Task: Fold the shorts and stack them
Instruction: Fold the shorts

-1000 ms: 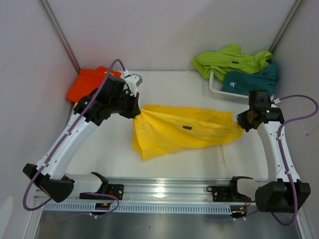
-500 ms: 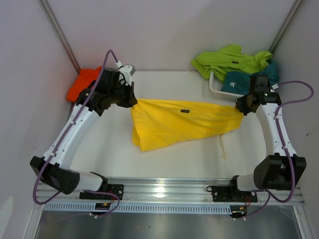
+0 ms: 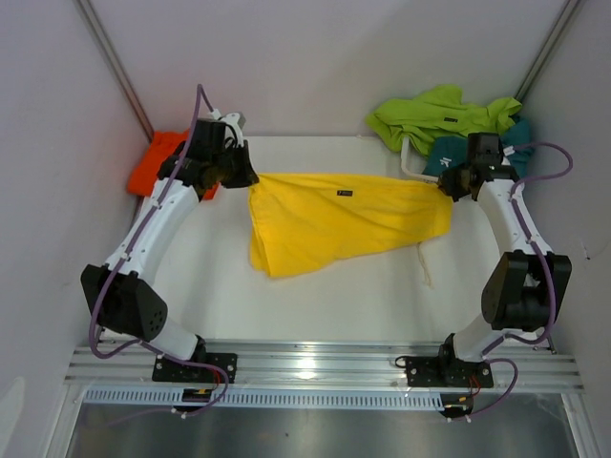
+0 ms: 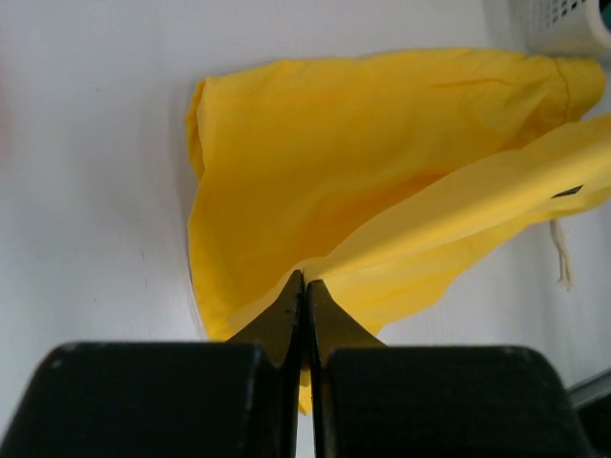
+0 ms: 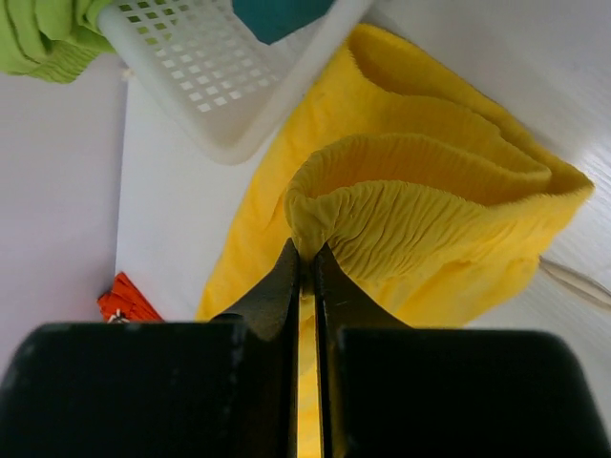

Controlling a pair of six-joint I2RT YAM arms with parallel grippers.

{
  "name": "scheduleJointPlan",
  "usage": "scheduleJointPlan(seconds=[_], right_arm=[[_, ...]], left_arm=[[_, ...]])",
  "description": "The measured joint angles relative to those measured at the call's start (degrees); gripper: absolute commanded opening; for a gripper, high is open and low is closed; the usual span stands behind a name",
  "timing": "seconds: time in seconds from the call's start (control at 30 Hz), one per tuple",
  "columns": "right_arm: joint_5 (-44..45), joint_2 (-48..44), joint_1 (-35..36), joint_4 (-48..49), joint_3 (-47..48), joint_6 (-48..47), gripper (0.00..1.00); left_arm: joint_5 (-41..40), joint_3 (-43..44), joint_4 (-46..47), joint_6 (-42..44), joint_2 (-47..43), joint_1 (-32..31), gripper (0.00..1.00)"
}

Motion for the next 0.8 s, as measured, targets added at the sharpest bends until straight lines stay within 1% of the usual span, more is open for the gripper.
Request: scheduleJointPlan(seconds=[0.1,0.23,0.37,0.47,0.6,0.8], right_arm=[[-1.16,1.77,0.28,3.04,0.7,-0.02,0.0],[-1.64,2.91,0.52,3.85,2.84,-0.26,0.0],[-1.73,-0.35,0.5,3.82,1.36,-0.31,0.0],[-1.73,-7.39,0.52,2.84,-3.41,-0.26,0.0],[-1.05,-21.7,1.46,-1.33,-10.19,-0.04,0.0],[0.39,-38.99,2.67,-11.41,-13.46,0.85,0.0]], left_arm=[[-0.26,-1.38,3.58,-1.97,-0.02,0.94,0.0],[-0.24,-3.91,6.47,-3.58,-0.42,1.75,0.0],[1.07,-7.3,7.3,-4.0,-3.56,1.88,0.0],[3.15,-8.13,6.84,-3.93,-7.93,1.88,0.0],[6.75,-9.77,5.99,-3.72,-17.0,1.66,0.0],[12.68,-13.62,3.82,-3.02,-30.8,0.44,0.0]])
